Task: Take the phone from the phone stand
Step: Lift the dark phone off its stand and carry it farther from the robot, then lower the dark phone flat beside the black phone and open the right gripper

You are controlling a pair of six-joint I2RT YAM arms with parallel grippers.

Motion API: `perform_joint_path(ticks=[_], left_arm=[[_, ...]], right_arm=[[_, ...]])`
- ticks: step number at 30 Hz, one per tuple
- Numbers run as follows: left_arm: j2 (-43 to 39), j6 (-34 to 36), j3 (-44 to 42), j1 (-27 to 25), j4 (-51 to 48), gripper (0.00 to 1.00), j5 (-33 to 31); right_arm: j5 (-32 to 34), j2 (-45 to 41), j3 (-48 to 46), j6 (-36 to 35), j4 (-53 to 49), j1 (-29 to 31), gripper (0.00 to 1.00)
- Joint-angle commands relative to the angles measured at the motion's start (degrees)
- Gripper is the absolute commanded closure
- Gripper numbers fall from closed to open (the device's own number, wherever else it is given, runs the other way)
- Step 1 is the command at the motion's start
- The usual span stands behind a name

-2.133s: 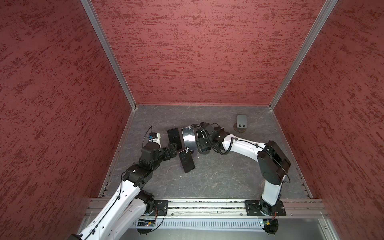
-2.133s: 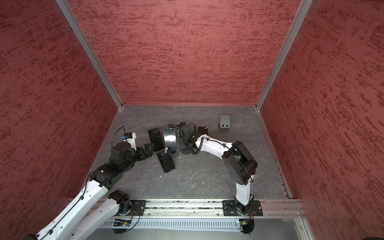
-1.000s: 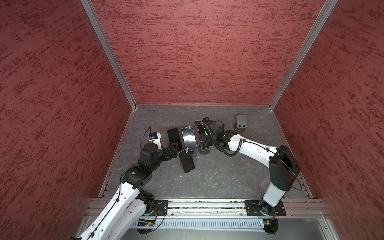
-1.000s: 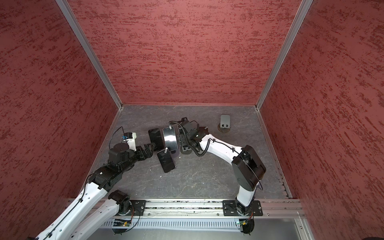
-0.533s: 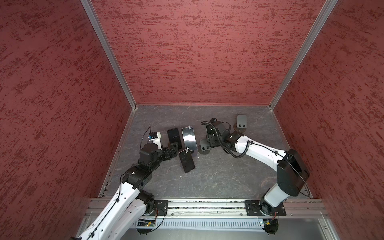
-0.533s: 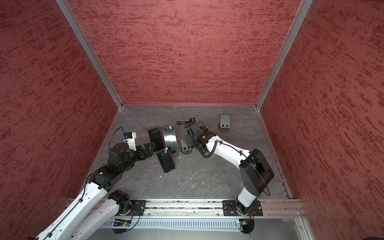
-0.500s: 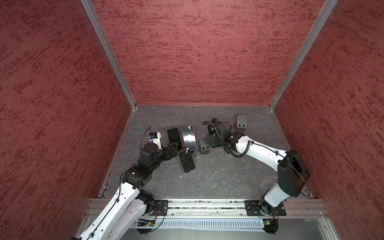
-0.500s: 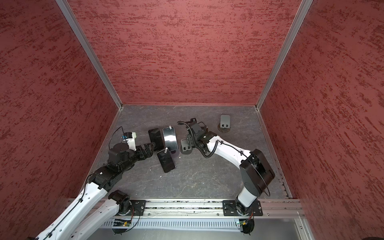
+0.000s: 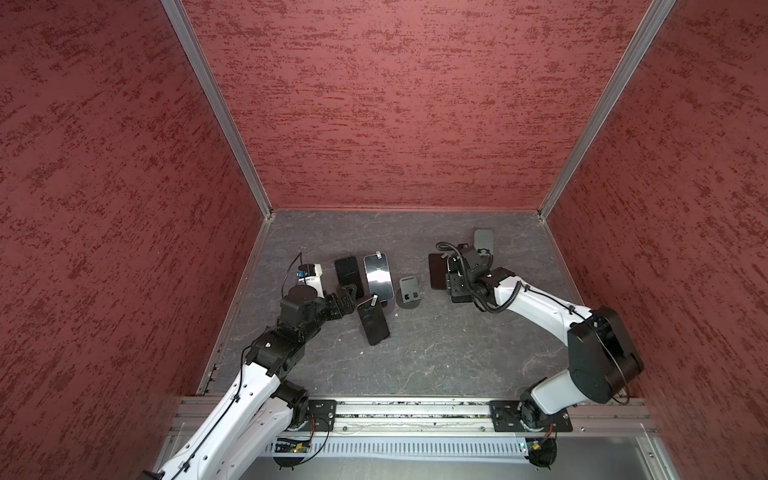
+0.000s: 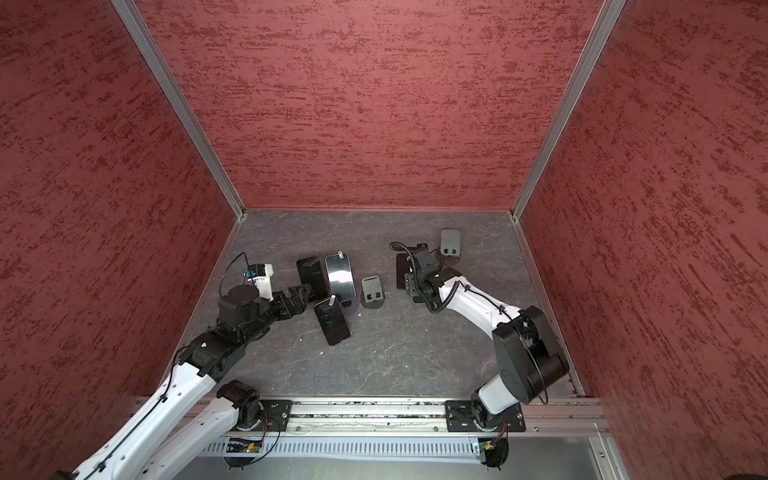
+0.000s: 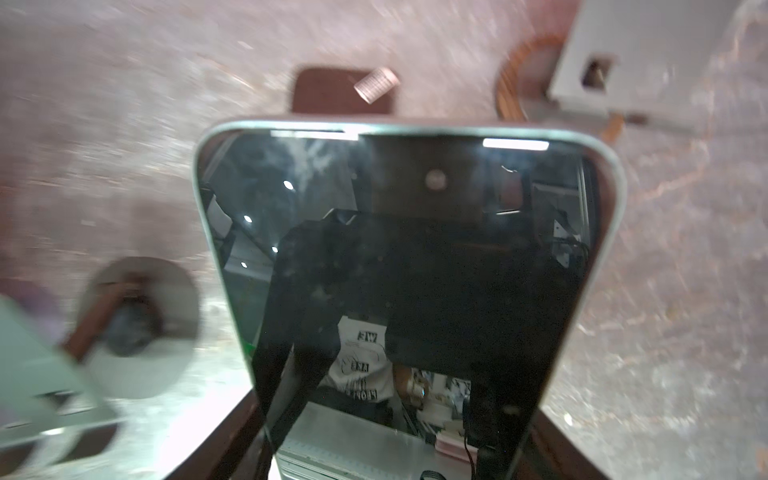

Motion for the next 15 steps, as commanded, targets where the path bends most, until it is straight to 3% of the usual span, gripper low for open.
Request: perform_joint_path(ticks=[1, 15], left_arm=[[-0.21, -0.36, -0.7, 0.18, 1.5, 0.0, 0.02], [-0.33, -0.36, -1.09, 0.18, 1.6, 0.0, -0.33]], right_arm=[[-1.67, -0.88, -0.81, 0.43, 1.94, -1.83, 0.35], [-6.02, 5.71, -2.85, -0.11, 3.82, -6.1, 0.34]])
